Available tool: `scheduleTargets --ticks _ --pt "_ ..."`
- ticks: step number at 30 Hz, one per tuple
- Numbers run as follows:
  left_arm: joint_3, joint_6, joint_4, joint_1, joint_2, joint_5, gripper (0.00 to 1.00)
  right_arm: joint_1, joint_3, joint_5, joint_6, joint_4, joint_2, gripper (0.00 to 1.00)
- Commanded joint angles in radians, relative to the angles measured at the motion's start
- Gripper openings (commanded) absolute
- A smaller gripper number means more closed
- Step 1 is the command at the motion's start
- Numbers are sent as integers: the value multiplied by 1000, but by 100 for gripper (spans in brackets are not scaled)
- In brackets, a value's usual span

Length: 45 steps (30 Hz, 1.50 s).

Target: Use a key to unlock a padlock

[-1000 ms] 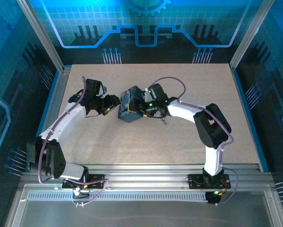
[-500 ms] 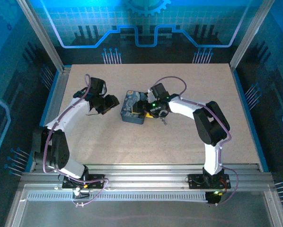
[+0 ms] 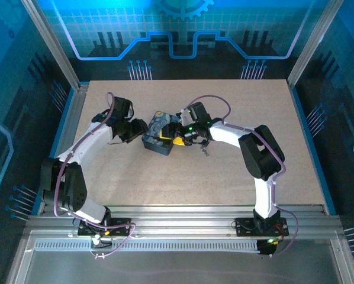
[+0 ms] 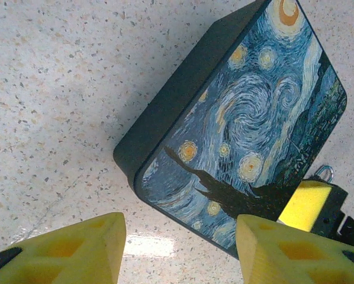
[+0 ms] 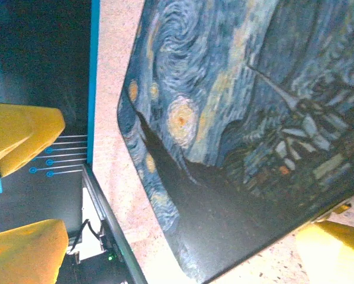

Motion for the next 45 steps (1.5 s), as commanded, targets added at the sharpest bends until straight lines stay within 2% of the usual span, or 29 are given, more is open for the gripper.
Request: scheduleTargets --ticks 1,2,3,4,7,11,13,16,19,22,26,29,30,32,33,34,35,36,37,39,45 --pt "11 55 26 -1 -12 -38 57 -46 -1 13 -134 -157 -95 100" --pt "2 70 38 1 -18 -49 65 -58 -4 54 -199 -219 -127 100" --pt "-5 90 51 5 -22 -62 87 -71 -14 106 -268 -288 -161 100" --pt "-7 109 55 10 -26 -83 99 -87 -29 167 -327 -333 -196 100" --pt "-28 161 83 28 -38 -165 99 -164 -125 330 -411 -343 -304 100" --pt "-158 222 252 77 -98 -284 99 -274 -304 550 -456 -197 -476 100" --pt "-285 318 436 94 -158 -323 99 -306 -405 659 -511 -86 -573 100" --pt "-486 535 725 95 -240 -328 99 -315 -542 806 -607 64 -674 100" --pt "-638 621 934 109 -264 -335 99 -336 -612 906 -673 132 -696 100" --pt "-735 629 1127 119 -230 -311 99 -360 -707 929 -715 275 -697 100" --pt "-795 619 1370 123 -164 -327 99 -400 -814 897 -713 491 -685 100" --pt "-814 631 1515 129 -67 -322 99 -407 -860 901 -742 623 -634 100" --pt "-831 631 1575 130 -13 -311 99 -407 -849 902 -750 612 -627 100" --pt "-853 643 1709 131 47 -316 99 -410 -866 852 -793 698 -592 100" --pt "-832 627 1616 136 18 -310 99 -413 -865 841 -793 715 -559 100" --pt "-819 632 1594 138 24 -289 99 -415 -878 847 -794 782 -528 100" --pt "-811 648 1601 139 33 -272 99 -442 -878 805 -767 752 -536 100" --pt "-798 640 1554 139 23 -282 99 -466 -902 773 -751 807 -519 100" --pt "-787 631 1541 139 28 -308 99 -465 -936 794 -756 922 -486 100" --pt "-790 628 1545 138 27 -326 99 -463 -909 795 -751 834 -502 100" --pt "-789 629 1547 139 29 -321 99 -464 -909 795 -748 836 -502 100"
